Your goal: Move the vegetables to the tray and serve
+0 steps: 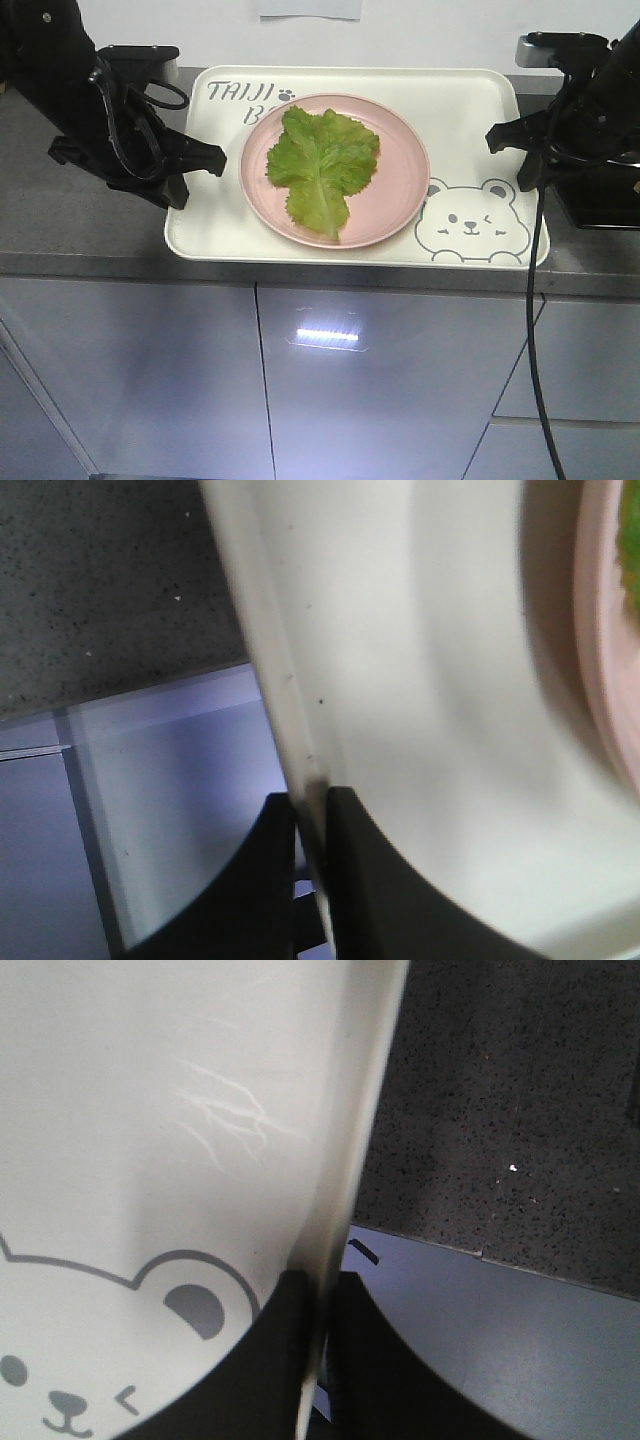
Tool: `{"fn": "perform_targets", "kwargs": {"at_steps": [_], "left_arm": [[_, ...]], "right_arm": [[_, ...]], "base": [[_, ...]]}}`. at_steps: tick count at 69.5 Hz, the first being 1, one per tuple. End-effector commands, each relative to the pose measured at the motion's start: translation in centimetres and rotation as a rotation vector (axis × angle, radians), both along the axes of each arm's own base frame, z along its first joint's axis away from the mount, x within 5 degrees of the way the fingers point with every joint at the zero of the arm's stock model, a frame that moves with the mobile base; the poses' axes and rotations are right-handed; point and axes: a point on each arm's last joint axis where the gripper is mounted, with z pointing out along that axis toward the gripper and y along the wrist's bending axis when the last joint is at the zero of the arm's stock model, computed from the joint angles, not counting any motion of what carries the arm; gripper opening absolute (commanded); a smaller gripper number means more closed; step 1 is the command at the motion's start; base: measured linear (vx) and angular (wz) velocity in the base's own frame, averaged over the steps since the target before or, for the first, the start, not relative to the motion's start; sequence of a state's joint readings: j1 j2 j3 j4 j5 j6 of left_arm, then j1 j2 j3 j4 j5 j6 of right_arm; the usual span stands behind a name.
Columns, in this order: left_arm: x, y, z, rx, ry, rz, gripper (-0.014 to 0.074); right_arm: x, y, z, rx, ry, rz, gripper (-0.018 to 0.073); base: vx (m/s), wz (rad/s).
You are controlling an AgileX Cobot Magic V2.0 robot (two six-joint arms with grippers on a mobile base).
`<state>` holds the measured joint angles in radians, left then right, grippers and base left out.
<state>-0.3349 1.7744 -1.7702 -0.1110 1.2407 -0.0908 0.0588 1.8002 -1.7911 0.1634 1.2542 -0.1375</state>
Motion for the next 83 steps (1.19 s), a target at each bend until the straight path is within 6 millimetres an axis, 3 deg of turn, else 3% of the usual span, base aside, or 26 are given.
{"fn": "perform_targets", "kwargs": {"at_steps": [1, 83], "left_arm": [[-1.35, -1.95, 3.86, -0.202, -0.129, -0.052, -0.0006], [-1.35, -1.95, 3.86, -0.202, -0.129, -0.052, -0.0006]], "right_arm": [[-1.70, 1.79, 3.05, 0.124, -0.055, 0.079, -0.0008], [-1.70, 1.79, 3.05, 0.124, -0.055, 0.079, -0.0008]], "base": [[0.06, 0.02], [0.06, 0.03]]}}
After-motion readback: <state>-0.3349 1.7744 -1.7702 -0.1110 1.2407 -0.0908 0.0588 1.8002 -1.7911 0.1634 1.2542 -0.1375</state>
